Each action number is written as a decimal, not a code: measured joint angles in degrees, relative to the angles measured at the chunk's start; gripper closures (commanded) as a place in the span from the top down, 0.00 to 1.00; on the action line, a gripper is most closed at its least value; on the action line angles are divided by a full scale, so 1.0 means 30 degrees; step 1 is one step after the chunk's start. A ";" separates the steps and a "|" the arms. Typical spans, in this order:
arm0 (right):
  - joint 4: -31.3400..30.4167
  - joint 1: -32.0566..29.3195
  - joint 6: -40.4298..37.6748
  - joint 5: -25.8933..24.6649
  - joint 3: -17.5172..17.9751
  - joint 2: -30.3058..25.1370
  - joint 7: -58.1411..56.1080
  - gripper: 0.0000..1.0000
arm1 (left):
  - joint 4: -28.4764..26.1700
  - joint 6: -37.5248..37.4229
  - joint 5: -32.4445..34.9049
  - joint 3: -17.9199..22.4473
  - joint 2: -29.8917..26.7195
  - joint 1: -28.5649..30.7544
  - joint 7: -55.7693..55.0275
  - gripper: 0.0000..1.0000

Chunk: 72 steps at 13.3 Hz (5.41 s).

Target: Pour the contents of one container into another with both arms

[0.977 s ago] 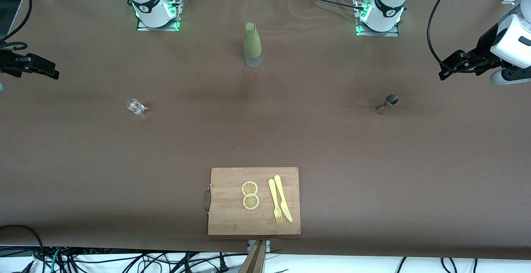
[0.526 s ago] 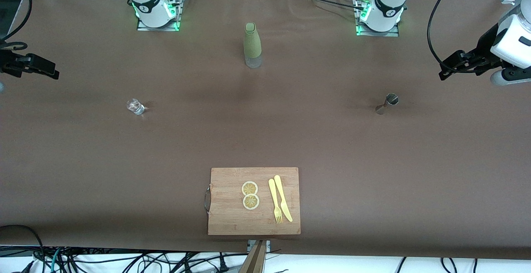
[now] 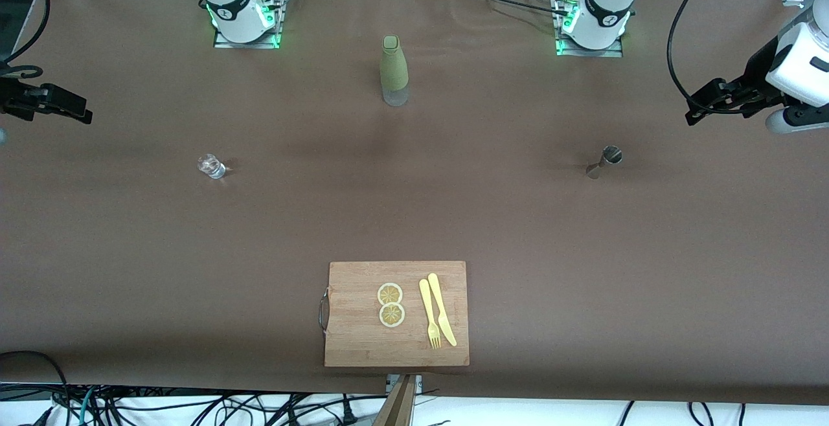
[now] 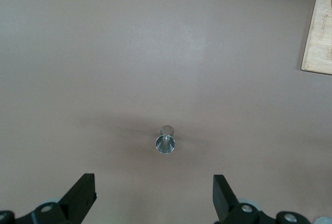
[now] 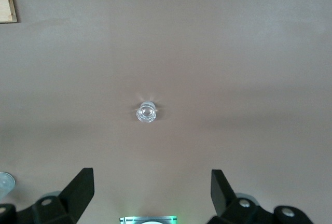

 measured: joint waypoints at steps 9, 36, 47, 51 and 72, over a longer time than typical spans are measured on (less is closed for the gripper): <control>0.0000 -0.0001 0.0000 0.0000 0.0000 0.0000 0.0000 1.00 | 0.0082 -0.0184 0.0001 -0.0005 0.0060 -0.0002 0.0066 1.00; -0.0060 -0.0216 0.0236 0.0000 0.0255 0.0460 0.0001 1.00 | -0.0112 -0.0556 -0.0204 0.1631 0.1150 0.1375 1.2058 1.00; -0.1641 -0.0586 0.0197 -0.0080 0.0050 0.1422 -0.6794 1.00 | -0.1133 0.1665 -0.6219 0.1731 0.5879 0.5224 2.6999 1.00; -0.4270 -0.0866 0.2228 0.1955 -0.1164 0.1487 -1.3207 1.00 | -0.1200 0.1816 -0.8281 0.1777 0.8807 0.7139 3.4770 1.00; -1.4023 -0.1943 0.9778 1.7890 -0.3981 0.4775 -4.3488 1.00 | -0.2034 -0.1176 -1.4778 0.0768 1.6203 0.6857 5.6721 0.62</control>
